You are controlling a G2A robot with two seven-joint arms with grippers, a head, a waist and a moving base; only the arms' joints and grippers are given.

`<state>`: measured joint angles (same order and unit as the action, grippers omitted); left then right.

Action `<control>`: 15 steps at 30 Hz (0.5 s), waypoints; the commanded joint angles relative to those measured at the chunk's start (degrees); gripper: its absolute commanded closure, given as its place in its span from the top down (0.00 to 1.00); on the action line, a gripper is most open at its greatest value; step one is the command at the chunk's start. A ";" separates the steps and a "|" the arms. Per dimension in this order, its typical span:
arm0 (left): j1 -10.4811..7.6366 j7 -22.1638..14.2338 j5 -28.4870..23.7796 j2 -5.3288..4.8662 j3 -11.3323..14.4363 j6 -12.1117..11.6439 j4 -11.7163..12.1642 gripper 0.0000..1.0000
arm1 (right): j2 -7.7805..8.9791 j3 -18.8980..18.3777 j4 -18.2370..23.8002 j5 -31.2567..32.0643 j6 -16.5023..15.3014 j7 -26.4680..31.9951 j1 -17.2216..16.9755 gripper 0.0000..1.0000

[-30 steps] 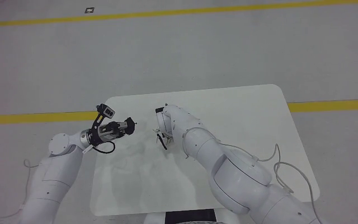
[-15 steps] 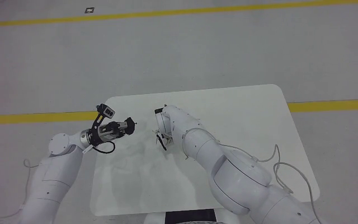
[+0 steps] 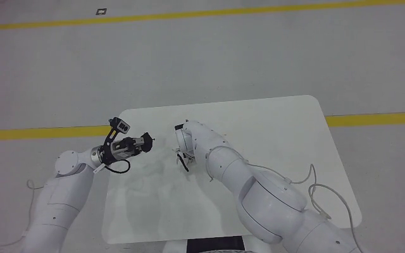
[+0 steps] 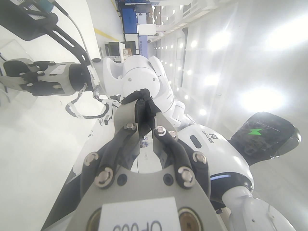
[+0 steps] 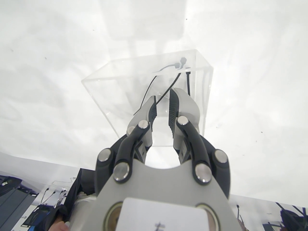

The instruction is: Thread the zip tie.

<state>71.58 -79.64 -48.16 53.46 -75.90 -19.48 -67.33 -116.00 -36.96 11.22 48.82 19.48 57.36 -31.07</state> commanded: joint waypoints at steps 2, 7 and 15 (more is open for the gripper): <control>0.00 0.00 0.00 0.00 0.00 0.00 0.00 0.00 | 0.00 0.01 -0.05 0.13 0.00 0.11 0.01 0.07; 0.00 0.00 0.00 0.00 0.00 0.00 0.00 0.00 | 0.00 -0.06 -0.12 0.48 0.00 0.21 0.09 0.00; 0.00 0.00 0.00 0.00 0.00 0.00 0.00 0.00 | 0.00 -0.49 0.33 0.79 0.00 0.26 0.76 0.00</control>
<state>71.58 -79.64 -48.16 53.46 -75.90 -19.48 -67.33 -116.00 -37.38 11.46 49.63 19.48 57.62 -30.41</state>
